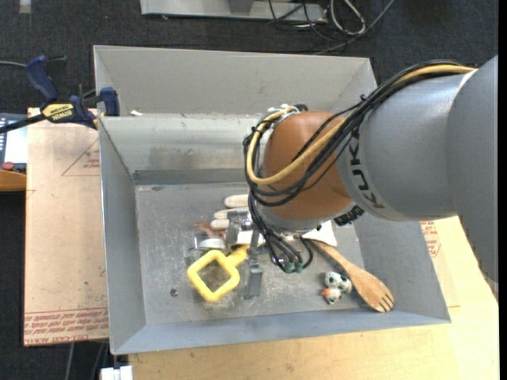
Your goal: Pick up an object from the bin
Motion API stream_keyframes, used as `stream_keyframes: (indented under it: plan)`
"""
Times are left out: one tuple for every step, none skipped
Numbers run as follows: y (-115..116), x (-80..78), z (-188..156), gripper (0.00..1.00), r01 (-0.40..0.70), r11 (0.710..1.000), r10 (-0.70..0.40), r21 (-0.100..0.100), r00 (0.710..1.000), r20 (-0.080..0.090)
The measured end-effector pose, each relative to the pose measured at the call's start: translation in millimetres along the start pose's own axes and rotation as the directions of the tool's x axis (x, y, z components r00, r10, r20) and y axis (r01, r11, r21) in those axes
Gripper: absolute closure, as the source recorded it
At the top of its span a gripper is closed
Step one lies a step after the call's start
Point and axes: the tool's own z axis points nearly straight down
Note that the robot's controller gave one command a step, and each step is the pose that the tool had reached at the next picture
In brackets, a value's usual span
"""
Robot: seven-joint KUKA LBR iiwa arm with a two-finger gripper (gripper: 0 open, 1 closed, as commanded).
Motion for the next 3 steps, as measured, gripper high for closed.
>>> stream_keyframes:
  plan:
    - [21, 16.1, 28, 0.0, -0.067, 0.998, 0.067, -0.001, 0.998, -0.006]
    - [19, 10.8, 35, 0.0, -0.024, 1.0, 0.024, -0.001, 1.0, 0.001]
    - [29, 9.1, -51, 0.0, -0.038, 0.999, 0.038, -0.001, 0.999, -0.006]
